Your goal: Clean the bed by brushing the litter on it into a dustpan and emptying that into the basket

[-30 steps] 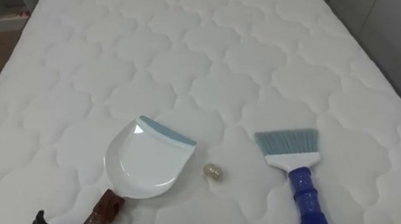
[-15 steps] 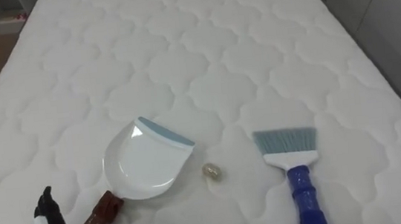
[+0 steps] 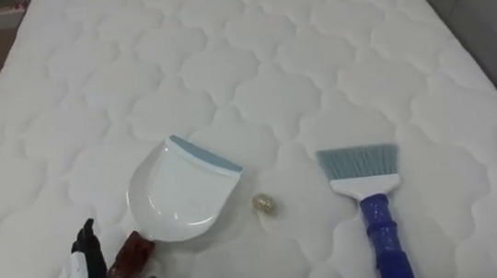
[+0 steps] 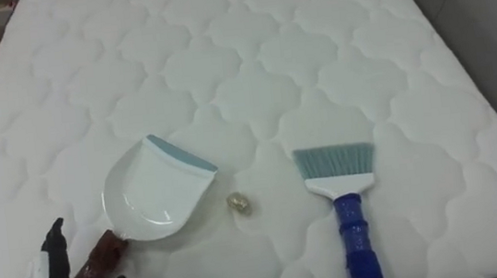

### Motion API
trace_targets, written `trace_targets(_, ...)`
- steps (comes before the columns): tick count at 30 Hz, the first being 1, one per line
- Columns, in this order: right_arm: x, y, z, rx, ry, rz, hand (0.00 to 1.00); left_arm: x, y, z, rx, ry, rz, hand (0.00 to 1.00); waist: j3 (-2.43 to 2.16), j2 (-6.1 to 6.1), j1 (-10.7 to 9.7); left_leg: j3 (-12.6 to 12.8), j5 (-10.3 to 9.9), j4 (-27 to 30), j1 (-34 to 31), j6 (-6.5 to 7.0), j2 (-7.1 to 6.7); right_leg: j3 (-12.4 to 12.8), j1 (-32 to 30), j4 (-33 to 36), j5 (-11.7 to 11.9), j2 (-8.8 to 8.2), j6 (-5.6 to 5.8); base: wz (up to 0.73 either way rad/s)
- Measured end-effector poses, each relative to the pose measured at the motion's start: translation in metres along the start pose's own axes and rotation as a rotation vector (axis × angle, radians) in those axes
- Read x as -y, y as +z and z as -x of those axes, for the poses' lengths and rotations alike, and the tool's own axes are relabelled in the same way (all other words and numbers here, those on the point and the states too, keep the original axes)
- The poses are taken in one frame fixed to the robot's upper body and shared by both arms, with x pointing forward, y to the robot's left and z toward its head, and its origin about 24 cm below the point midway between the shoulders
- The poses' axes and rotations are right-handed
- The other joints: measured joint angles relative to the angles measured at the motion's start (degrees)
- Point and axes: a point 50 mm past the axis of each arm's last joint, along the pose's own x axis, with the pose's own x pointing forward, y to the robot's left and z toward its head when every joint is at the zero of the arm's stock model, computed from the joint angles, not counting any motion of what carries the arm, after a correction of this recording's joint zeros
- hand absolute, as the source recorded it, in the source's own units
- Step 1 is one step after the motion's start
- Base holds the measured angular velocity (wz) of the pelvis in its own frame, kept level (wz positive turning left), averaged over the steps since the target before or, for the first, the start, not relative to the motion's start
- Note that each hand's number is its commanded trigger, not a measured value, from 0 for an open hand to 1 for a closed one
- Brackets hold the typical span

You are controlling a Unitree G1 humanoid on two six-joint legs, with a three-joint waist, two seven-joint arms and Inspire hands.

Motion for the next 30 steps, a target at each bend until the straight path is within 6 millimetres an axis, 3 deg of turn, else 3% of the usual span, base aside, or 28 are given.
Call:
trace_targets(5, 0.001, 0.008, -0.001, 0.020, 0.005, -0.003, 0.00, 0.001, 0.006, -0.008, 0.006, 0.000, -0.005, 0.00, 0.69, -0.60, -0.5, 0.6, 0.0, 0.8, -0.9, 0.00, -0.16, 0.1, -1.1, 1.2, 0.0, -0.47, 0.00, -0.05)
trace_targets(14, 0.005, 0.021, -0.003, 0.053, 0.003, -0.046, 0.00, 0.011, -0.005, -0.010, -0.063, -0.089, -0.056, 0.00, 0.54, -0.69, -1.5, 1.4, 0.1, 2.3, -4.4, 0.17, -0.54, 0.6, -5.0, 2.4, 0.1, -0.64, -0.15, -0.04)
trace_targets(30, 0.011, 0.042, -0.005, 0.094, -0.022, 0.018, 0.00, 0.013, 0.006, -0.021, -0.053, -0.093, -0.063, 0.00, 0.49, -0.40, -0.9, 2.2, 0.5, 3.7, -9.9, 0.00, 0.02, 0.6, -10.1, 2.6, 1.4, -0.60, -0.73, -0.01)
